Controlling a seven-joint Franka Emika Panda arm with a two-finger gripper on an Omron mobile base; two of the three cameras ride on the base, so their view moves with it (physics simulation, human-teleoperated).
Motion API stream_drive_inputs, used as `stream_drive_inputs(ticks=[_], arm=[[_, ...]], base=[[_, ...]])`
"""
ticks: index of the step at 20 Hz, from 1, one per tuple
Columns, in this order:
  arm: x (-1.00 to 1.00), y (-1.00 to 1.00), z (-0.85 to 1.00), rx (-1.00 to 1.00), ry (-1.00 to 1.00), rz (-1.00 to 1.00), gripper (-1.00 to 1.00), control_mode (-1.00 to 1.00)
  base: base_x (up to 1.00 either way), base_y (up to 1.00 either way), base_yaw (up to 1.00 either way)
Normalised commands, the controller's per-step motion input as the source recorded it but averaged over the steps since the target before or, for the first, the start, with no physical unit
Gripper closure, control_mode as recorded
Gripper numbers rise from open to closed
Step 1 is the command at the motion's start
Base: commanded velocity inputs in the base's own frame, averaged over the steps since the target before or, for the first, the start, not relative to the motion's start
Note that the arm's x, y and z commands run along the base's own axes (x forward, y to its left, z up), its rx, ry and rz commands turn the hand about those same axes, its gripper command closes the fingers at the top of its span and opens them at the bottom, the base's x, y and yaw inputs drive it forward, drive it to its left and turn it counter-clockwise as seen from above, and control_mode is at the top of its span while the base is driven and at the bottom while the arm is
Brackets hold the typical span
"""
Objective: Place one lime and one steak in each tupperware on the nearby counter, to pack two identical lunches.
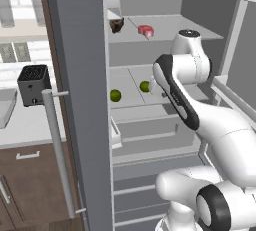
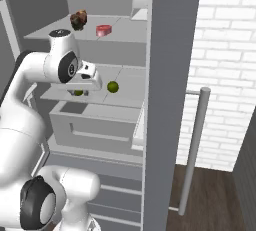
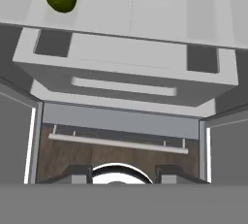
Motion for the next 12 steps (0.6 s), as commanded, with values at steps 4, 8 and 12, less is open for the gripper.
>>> stream_drive_inputs(ticks=[4, 8, 12], arm=[[-0.08, 0.01, 0.00, 0.00, -0.12, 0.00, -1.00, -1.00], [-0.13, 0.00, 0.24, 0.00, -0.40, 0.02, -1.00, -1.00], [-0.20, 0.02, 0.46, 0.00, -0.50, 0.00, -1.00, -1.00]], base=[[0.00, 0.00, 0.00], [0.00, 0.00, 0.00], [0.00, 0.00, 0.00]])
